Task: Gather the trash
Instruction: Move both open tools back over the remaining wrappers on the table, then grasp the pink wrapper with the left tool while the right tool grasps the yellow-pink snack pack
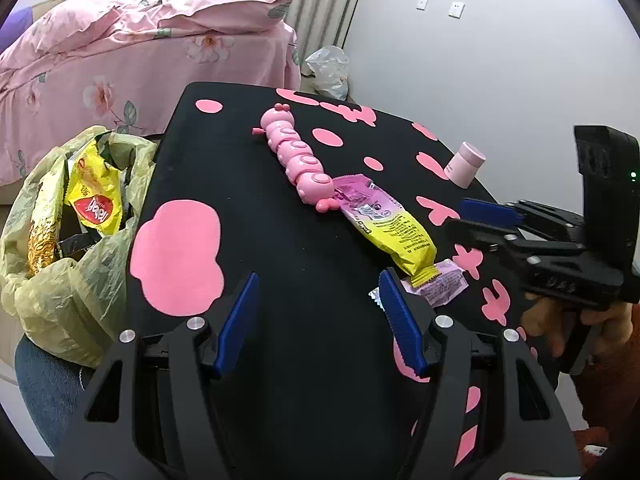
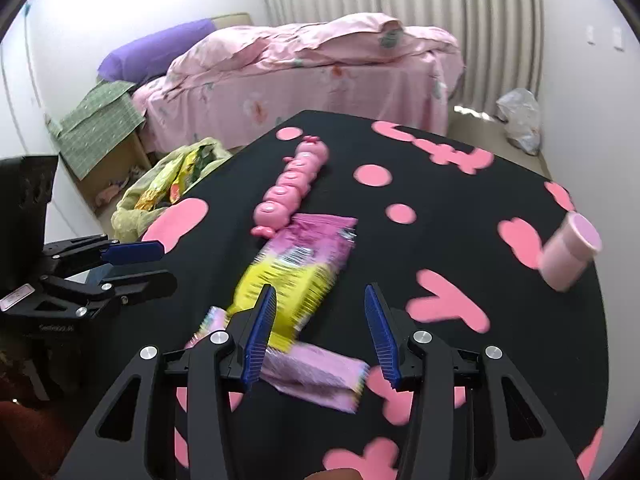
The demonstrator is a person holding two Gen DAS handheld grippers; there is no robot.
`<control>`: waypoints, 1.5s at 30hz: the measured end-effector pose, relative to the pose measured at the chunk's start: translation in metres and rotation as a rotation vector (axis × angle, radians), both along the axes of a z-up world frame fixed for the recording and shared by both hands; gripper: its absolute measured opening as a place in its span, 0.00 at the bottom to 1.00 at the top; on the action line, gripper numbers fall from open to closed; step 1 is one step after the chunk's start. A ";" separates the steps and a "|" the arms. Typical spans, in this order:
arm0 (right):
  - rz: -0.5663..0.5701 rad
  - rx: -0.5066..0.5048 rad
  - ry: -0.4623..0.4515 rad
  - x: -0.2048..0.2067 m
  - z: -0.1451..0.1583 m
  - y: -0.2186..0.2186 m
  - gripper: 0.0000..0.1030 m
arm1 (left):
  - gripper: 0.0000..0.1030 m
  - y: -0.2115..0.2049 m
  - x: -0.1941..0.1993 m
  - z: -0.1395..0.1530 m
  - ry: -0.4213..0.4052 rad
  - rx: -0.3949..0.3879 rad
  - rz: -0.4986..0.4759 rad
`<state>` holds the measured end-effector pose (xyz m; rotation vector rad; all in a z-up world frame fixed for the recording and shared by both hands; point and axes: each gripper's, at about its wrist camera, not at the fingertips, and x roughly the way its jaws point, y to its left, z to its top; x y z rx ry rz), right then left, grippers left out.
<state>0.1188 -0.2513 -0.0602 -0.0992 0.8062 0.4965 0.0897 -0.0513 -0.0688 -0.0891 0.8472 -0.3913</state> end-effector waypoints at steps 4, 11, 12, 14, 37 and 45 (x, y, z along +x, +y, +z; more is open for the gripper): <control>0.048 0.023 0.036 0.010 -0.009 0.017 0.42 | 0.58 0.005 -0.003 -0.002 0.009 -0.003 0.007; -0.034 -0.039 0.031 0.019 -0.018 -0.007 0.42 | 0.58 0.005 -0.004 -0.001 0.013 -0.012 -0.008; -0.063 -0.047 0.027 0.020 -0.017 -0.014 0.42 | 0.58 0.004 -0.005 -0.001 0.012 -0.008 -0.013; -0.119 -0.080 0.003 0.018 -0.015 -0.031 0.42 | 0.58 -0.003 -0.005 -0.001 0.008 0.007 -0.038; 0.077 -0.015 0.063 -0.054 -0.030 -0.051 0.42 | 0.58 -0.058 0.035 -0.011 0.049 0.193 0.061; 0.059 -0.099 0.101 -0.017 -0.043 -0.046 0.48 | 0.58 -0.021 0.021 0.000 0.049 0.065 0.083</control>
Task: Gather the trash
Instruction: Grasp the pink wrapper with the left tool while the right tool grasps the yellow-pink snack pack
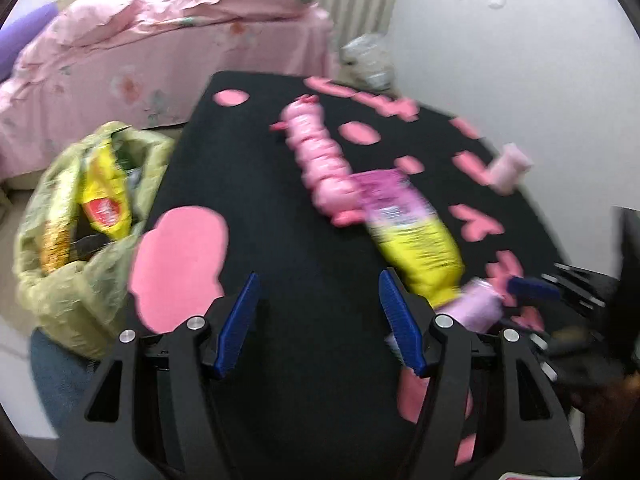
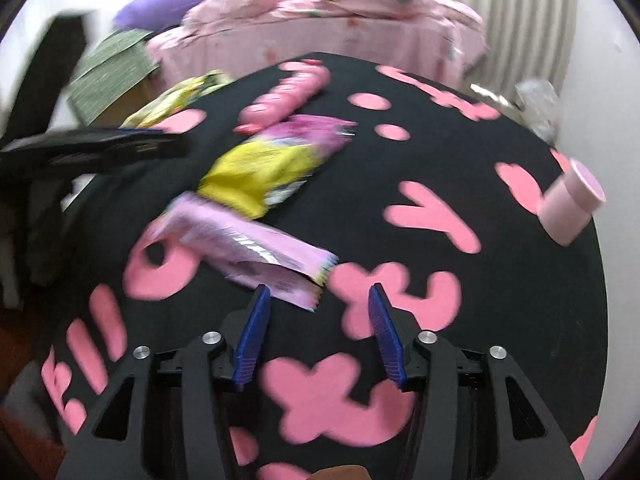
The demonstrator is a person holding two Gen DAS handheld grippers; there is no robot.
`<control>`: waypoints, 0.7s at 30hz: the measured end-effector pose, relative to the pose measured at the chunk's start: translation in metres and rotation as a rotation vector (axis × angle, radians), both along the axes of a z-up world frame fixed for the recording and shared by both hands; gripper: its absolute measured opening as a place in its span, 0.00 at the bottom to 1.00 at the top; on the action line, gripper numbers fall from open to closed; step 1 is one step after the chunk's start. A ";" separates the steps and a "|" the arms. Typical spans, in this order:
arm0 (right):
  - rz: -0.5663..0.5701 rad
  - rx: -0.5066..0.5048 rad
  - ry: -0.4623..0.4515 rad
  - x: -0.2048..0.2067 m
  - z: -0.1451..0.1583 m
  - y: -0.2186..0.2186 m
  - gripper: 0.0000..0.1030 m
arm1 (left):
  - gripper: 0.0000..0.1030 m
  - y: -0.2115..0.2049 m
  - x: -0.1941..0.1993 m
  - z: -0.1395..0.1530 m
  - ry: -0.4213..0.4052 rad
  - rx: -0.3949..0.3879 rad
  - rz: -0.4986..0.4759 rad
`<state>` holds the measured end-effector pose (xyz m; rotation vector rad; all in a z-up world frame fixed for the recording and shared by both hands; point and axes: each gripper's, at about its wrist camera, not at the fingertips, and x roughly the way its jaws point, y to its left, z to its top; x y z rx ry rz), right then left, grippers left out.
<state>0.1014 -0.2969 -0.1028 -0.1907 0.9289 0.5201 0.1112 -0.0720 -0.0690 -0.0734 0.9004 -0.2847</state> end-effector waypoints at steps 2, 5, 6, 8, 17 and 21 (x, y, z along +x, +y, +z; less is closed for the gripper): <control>-0.050 0.009 0.008 0.008 -0.001 -0.013 0.48 | 0.58 -0.010 -0.006 0.004 -0.002 -0.045 -0.121; -0.091 -0.006 0.009 0.007 -0.002 -0.029 0.48 | 0.58 -0.035 -0.013 0.004 0.018 -0.065 -0.319; -0.112 -0.010 0.008 0.005 -0.002 -0.035 0.48 | 0.58 -0.046 -0.015 0.001 0.026 -0.046 -0.362; -0.159 0.001 0.019 0.001 -0.004 -0.050 0.48 | 0.58 -0.062 -0.016 -0.005 0.027 0.035 -0.389; -0.254 0.022 0.010 -0.025 -0.006 -0.072 0.50 | 0.28 -0.075 -0.038 -0.020 0.035 0.131 -0.405; -0.256 0.010 0.035 -0.024 -0.005 -0.071 0.50 | 0.25 -0.050 -0.042 -0.011 0.034 0.015 -0.327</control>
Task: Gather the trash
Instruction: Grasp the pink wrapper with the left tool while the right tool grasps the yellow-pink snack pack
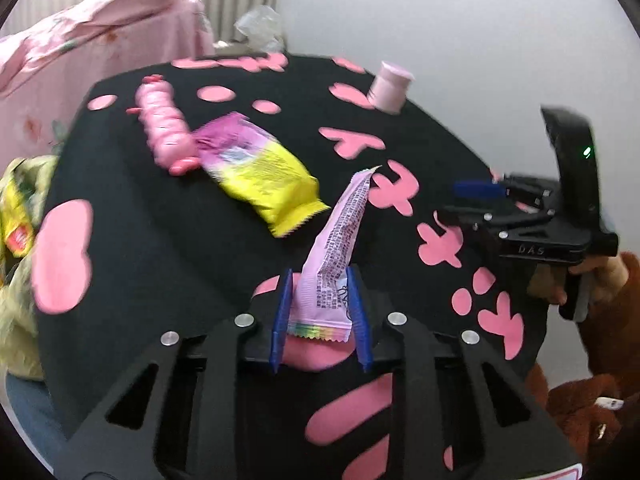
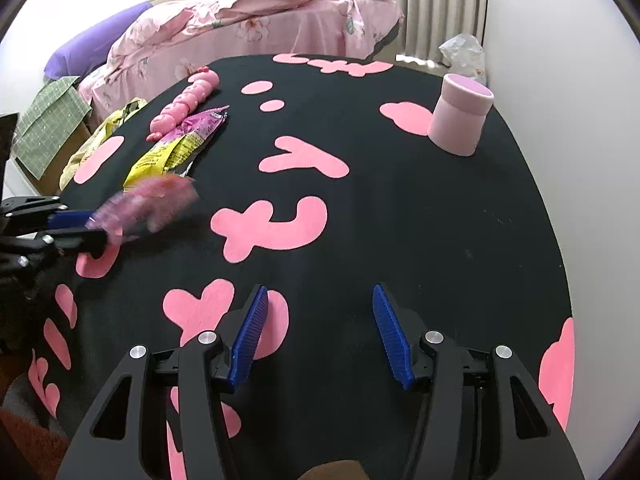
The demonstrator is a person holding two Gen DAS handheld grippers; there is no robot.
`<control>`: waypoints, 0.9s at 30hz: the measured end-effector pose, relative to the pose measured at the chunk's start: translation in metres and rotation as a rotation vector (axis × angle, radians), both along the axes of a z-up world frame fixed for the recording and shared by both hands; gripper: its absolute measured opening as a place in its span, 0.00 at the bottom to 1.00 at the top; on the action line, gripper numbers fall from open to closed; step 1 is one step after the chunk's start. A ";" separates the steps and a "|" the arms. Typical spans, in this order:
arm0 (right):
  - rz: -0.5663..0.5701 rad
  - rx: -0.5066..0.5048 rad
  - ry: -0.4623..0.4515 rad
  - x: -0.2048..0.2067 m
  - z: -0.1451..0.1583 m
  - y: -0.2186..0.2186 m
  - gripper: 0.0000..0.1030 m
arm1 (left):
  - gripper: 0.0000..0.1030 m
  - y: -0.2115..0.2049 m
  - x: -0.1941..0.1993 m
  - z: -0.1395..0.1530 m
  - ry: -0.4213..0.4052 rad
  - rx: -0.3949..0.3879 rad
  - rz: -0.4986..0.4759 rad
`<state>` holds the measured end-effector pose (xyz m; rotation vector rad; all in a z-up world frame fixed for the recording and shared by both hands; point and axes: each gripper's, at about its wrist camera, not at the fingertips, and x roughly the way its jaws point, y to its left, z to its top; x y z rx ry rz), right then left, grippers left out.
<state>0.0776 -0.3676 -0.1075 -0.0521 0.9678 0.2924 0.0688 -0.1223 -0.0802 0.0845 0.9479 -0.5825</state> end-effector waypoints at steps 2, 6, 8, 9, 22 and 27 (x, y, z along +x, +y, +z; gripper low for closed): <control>-0.014 0.011 0.001 -0.001 0.000 -0.001 0.50 | 0.25 0.018 -0.006 0.012 -0.025 -0.040 0.046; -0.046 -0.007 0.013 -0.002 0.001 0.002 0.50 | 0.25 0.048 -0.011 0.031 -0.093 -0.036 0.160; -0.079 -0.021 0.032 -0.001 0.002 0.005 0.50 | 0.26 0.059 -0.008 0.031 -0.108 0.009 0.233; -0.091 -0.029 0.045 0.001 0.002 0.007 0.50 | 0.26 0.064 -0.005 0.029 -0.108 0.026 0.273; 0.084 0.084 -0.074 0.031 0.036 0.100 0.50 | 0.27 0.083 0.003 0.015 -0.062 -0.018 0.361; 0.095 0.075 -0.041 0.052 0.025 0.125 0.50 | 0.37 0.082 0.001 0.016 -0.025 -0.084 0.317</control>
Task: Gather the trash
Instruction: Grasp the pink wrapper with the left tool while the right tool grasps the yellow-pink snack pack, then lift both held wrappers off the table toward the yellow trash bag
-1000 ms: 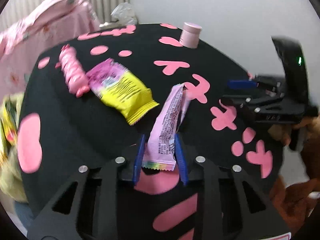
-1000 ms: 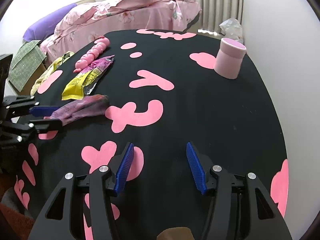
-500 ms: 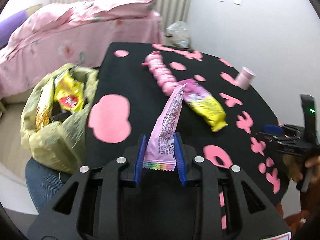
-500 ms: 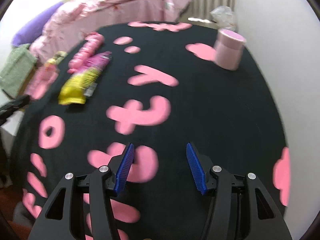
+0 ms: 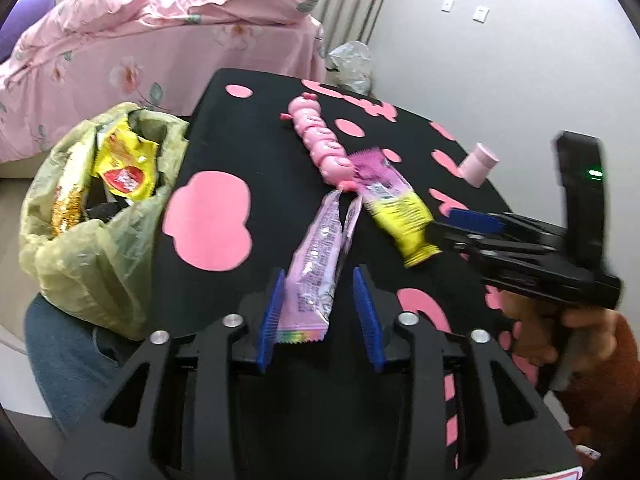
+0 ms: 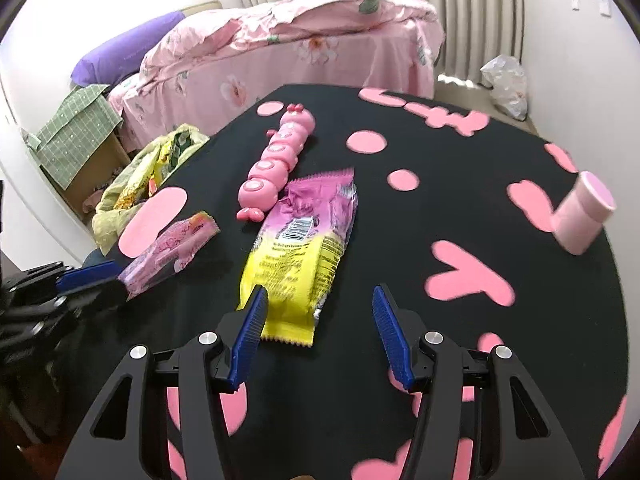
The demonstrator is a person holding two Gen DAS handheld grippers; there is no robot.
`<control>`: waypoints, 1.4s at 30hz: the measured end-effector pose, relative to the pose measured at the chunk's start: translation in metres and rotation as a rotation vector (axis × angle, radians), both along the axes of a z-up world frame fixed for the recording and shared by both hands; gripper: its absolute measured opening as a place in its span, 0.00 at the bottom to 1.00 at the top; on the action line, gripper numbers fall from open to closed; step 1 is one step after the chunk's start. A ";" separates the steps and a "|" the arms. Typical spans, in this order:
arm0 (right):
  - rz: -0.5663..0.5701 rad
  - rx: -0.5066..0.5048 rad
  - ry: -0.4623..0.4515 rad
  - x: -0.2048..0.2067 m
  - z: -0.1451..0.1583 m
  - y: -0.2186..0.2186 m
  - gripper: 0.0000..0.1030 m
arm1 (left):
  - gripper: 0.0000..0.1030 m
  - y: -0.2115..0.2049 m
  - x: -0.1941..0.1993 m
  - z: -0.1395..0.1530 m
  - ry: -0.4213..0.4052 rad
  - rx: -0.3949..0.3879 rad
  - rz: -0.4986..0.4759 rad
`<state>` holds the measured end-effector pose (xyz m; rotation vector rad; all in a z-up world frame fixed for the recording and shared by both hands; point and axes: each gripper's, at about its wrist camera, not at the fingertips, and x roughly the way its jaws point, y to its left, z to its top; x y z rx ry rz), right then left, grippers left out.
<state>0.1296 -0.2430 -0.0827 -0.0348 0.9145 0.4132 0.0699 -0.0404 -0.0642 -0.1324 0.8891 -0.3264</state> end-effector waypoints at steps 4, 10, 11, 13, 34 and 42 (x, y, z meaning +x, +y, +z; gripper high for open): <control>-0.017 -0.056 -0.016 0.000 -0.003 -0.003 0.50 | 0.44 -0.001 -0.004 0.004 0.013 -0.059 -0.064; -0.059 0.002 -0.051 -0.003 0.009 -0.026 0.50 | 0.46 0.007 -0.008 0.012 -0.002 -0.091 -0.067; -0.059 0.034 -0.049 -0.003 0.011 -0.027 0.50 | 0.47 0.008 -0.008 0.014 -0.009 -0.086 -0.059; -0.063 0.082 -0.045 0.001 0.012 -0.026 0.50 | 0.47 0.013 -0.008 0.017 -0.027 -0.072 -0.031; -0.094 0.063 -0.080 -0.025 0.018 -0.062 0.15 | 0.48 -0.006 0.001 -0.006 0.061 -0.038 -0.137; -0.166 0.127 -0.062 -0.036 0.011 -0.090 0.15 | 0.54 -0.011 -0.005 0.003 -0.001 -0.048 -0.105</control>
